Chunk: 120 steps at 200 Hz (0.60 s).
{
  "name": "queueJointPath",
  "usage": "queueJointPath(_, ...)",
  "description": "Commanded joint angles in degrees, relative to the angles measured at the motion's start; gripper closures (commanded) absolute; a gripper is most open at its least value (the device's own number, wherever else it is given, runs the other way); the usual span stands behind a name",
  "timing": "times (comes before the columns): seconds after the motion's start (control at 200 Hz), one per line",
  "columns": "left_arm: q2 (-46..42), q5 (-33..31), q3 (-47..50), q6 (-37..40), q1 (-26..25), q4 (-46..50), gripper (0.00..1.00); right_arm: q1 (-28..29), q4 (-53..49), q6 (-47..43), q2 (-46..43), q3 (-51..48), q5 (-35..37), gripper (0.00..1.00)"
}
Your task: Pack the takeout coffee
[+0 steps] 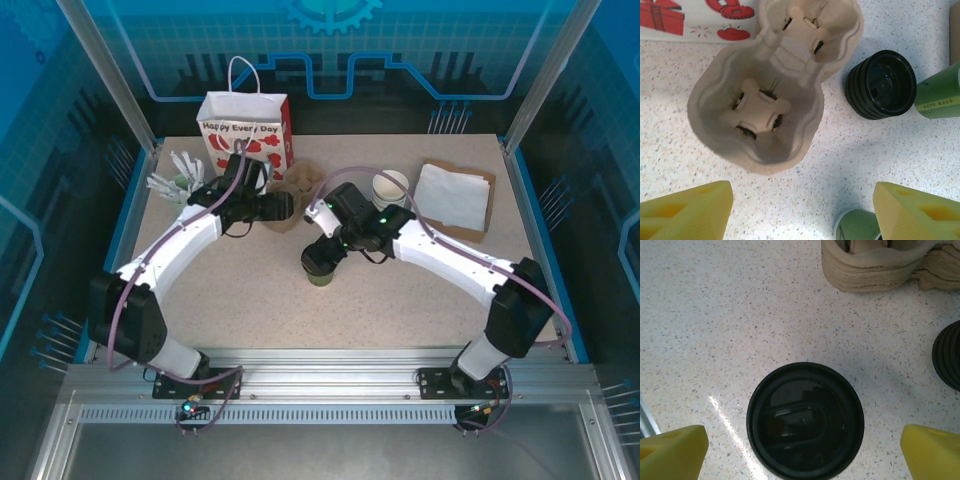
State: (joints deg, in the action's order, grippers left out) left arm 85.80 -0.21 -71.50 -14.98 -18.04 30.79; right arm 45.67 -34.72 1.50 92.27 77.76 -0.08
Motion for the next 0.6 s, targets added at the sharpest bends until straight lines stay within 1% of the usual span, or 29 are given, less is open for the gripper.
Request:
queueJointPath(0.0, -3.08, 2.25, 2.06, -2.12, 1.98, 1.1, 0.26, 1.01, -3.54, 1.39, 2.3, 2.4, 4.36, 0.0)
queueJointPath(0.04, -3.39, 5.51, 3.22, -3.06, 1.96, 1.12, 0.27, 0.57, -3.13, 1.56, 1.65, 1.7, 3.42, 0.0)
queueJointPath(0.08, -3.96, 11.62, 5.48, -4.93, 2.02, -0.17, 0.28, -0.3, -2.84, 1.86, 0.52, 0.62, 1.01, 0.0)
queueJointPath(0.14, -5.97, 20.85, 10.85, -9.8, 2.07, -5.57, 0.28, -2.09, -2.3, 2.39, -1.35, -1.44, -4.01, 0.0)
queueJointPath(0.185, -7.33, 26.54, 14.78, -13.75, 2.05, -10.56, 0.28, -3.52, -1.9, 2.96, -2.92, -2.86, -7.69, 0.01)
queueJointPath(0.235, -8.13, 30.17, 17.62, -16.76, 1.98, -13.97, 0.27, -4.9, -1.67, 3.54, -4.44, -4.38, -10.47, 0.01)
queueJointPath(0.295, -7.98, 33.81, 19.07, -18.75, 1.6, -16.75, 0.25, -6.09, -1.49, 3.86, -6.11, -6.02, -10.71, 0.01)
queueJointPath(0.345, -7.32, 34.67, 19.48, -19.17, 0.84, -17.54, 0.24, -6.83, -1.73, 3.78, -7.28, -7.1, -10.02, 0.02)
queueJointPath(0.41, -5.4, 34.36, 18.59, -17.47, -0.04, -15.72, 0.23, -7.82, -1.93, 3.77, -8.2, -8.08, -9.75, 0.02)
queueJointPath(0.465, -3.25, 34.14, 17.78, -16.18, -0.61, -14.13, 0.23, -8.58, -2.02, 3.86, -8.75, -8.78, -9.68, 0.02)
queueJointPath(0.595, -0.69, 34.72, 18.24, -15.3, -1.93, -14.37, 0.23, -9.28, -2.39, 3.95, -9.89, -9.77, -9.4, 0.03)
